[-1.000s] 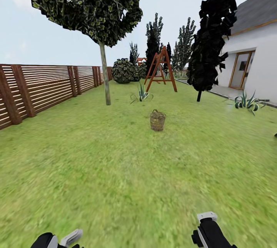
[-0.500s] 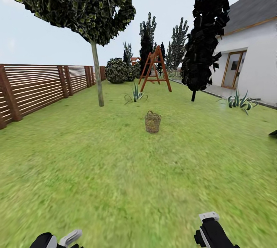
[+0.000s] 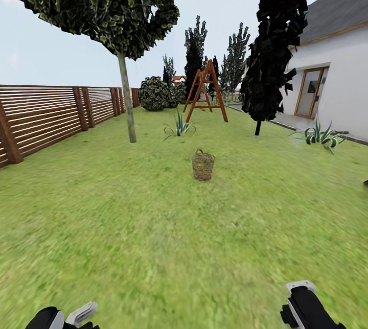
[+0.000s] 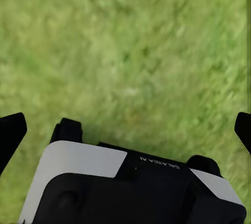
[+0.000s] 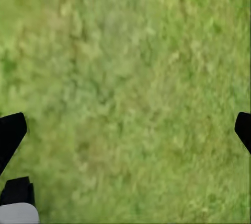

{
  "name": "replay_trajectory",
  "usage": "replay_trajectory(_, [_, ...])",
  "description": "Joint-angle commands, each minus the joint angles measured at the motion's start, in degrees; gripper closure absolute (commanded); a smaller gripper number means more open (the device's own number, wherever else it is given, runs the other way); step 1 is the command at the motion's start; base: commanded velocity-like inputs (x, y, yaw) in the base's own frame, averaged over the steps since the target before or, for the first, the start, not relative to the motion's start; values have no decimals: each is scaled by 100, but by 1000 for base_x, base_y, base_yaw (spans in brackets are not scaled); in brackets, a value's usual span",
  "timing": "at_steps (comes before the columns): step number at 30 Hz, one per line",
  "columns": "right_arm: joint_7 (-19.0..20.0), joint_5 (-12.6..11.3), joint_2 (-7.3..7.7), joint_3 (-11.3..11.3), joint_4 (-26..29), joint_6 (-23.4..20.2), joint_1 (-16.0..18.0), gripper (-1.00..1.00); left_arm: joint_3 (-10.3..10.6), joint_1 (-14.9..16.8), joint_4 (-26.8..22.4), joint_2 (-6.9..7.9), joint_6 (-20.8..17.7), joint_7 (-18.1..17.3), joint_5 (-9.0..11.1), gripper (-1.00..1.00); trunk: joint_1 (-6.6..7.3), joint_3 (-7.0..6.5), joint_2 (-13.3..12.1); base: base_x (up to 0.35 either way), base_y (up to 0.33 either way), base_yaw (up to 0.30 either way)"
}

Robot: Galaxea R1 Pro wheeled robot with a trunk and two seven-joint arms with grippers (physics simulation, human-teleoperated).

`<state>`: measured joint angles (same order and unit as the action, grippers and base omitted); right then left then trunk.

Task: Take the three Easter eggs out of the wicker basket on the lawn in the garden, then place them on the lawn next to a single tree (choose any tree) so that all three eggs are next to the same tree and none are left in the basket.

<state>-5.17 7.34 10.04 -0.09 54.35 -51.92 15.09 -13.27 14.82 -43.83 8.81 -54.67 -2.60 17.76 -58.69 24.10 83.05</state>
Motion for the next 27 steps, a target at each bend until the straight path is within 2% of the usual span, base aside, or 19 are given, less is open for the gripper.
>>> replay_trajectory(1, [126,-89,64,4,20,-62,3,-100,-16,4,-1,-6,-27,-24,-20,-100,-3,7,3,335,0,0])
replay_trajectory(8, [224,-187,127,9,49,-234,3,-100,-25,4,35,-20,-30,-22,-27,-100,-3,7,3,335,0,0])
replay_trajectory(27, [218,-189,76,36,49,-239,3,-100,-26,4,48,-37,-26,-21,-27,-100,-3,7,3,335,0,0])
